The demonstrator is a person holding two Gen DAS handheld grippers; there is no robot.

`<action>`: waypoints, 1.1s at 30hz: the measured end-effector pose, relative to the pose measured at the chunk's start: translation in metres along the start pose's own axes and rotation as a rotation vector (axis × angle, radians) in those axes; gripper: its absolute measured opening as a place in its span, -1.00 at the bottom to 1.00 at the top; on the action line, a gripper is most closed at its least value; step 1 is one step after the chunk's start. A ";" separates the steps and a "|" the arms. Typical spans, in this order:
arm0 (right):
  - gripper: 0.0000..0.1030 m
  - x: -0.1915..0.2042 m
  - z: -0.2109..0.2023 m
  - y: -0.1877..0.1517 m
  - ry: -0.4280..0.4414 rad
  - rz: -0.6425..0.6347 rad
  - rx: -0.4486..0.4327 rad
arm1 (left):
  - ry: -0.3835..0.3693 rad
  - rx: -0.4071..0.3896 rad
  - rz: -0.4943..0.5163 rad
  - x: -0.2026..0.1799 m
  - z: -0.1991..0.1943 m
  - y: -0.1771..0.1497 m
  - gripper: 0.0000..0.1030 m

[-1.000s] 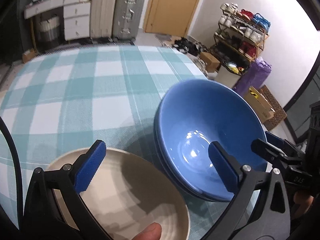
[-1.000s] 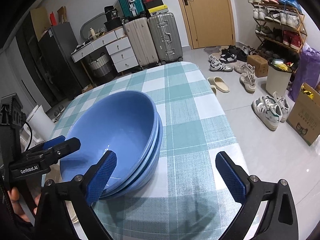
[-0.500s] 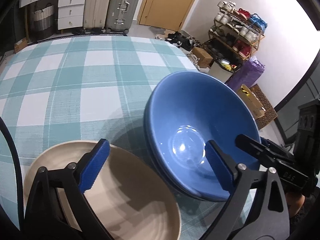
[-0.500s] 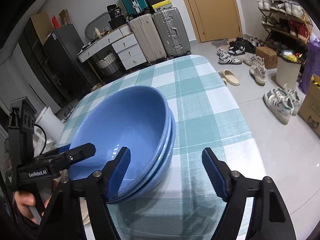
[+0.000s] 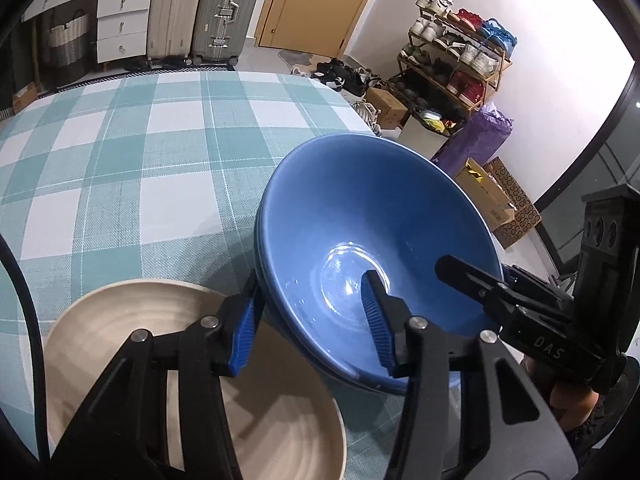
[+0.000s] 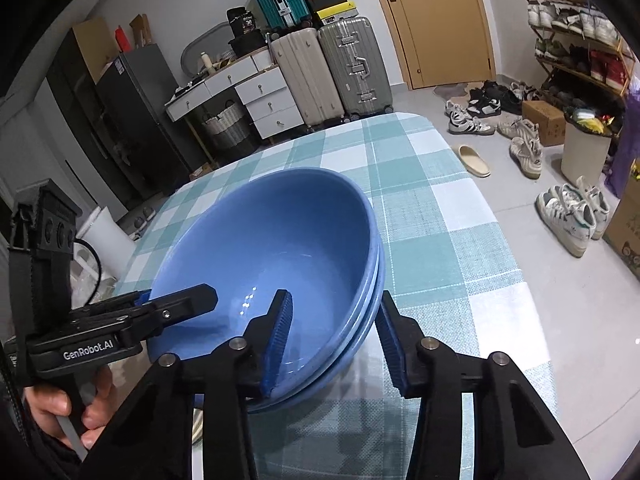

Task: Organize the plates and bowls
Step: 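Close the left gripper on the stack rim while the right gripper grips it too, then lift the bowl stack with both grippers and carry it over the cream plates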

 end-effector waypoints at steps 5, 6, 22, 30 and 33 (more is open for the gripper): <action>-0.16 0.000 -0.001 -0.001 -0.006 -0.003 0.003 | 0.001 -0.002 0.001 -0.001 0.000 0.000 -0.11; -0.16 0.000 -0.001 -0.002 -0.008 -0.006 0.004 | 0.002 -0.003 0.002 -0.001 0.000 0.001 -0.11; -0.16 0.007 -0.023 0.000 -0.024 -0.025 -0.030 | 0.011 -0.045 0.034 -0.004 -0.018 0.008 -0.11; -0.16 0.020 -0.042 0.001 -0.017 -0.048 -0.059 | 0.015 -0.088 0.039 -0.006 -0.047 0.003 -0.11; -0.16 0.026 -0.048 0.000 -0.015 -0.057 -0.065 | 0.020 -0.100 0.040 -0.007 -0.056 0.000 -0.11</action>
Point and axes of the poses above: each gripper's, at about its wrist camera, not at the fingertips, and z roughly the way its jaws point, x to its left, y to its top, the point moved 5 cm from there along z, roughly the way its jaws point, and after that the axes turned 8 degrees about -y, right-handed, at the moved point
